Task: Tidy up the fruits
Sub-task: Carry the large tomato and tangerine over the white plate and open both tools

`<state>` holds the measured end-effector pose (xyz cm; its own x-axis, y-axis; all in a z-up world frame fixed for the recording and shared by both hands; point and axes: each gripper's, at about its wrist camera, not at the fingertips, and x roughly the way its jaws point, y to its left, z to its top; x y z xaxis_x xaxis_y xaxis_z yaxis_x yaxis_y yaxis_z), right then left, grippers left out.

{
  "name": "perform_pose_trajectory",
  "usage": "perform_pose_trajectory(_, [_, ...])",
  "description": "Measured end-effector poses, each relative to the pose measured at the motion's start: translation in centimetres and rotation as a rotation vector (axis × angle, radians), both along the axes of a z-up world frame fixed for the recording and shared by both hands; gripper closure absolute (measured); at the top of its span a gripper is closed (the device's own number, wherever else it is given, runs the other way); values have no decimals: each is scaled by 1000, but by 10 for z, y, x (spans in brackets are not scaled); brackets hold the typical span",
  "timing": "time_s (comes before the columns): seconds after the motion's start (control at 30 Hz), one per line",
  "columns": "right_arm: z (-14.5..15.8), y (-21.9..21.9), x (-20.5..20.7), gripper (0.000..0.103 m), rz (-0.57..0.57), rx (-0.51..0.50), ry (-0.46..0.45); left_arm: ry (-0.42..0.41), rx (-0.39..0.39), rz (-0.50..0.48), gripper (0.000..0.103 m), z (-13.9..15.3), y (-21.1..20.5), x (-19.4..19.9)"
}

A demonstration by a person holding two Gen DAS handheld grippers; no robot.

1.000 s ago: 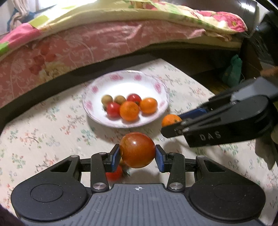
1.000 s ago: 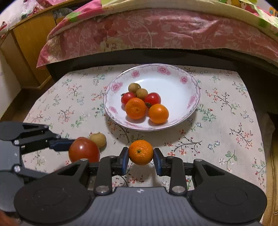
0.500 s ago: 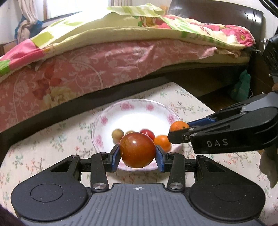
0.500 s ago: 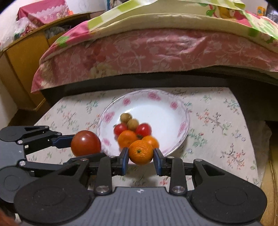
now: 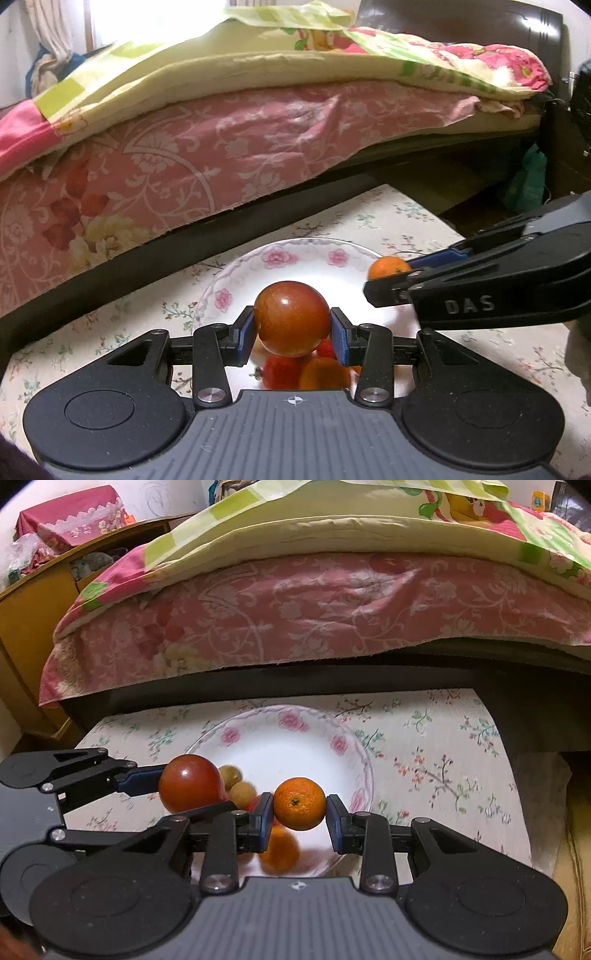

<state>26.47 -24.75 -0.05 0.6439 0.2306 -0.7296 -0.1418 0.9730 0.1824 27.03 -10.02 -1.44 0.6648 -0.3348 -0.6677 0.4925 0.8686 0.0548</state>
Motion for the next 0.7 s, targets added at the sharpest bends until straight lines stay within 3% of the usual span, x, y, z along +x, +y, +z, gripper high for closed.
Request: perform_pose_trajectory(0.7, [-27, -7, 27, 71, -19, 45, 28, 56, -2, 46, 53, -23, 1, 37])
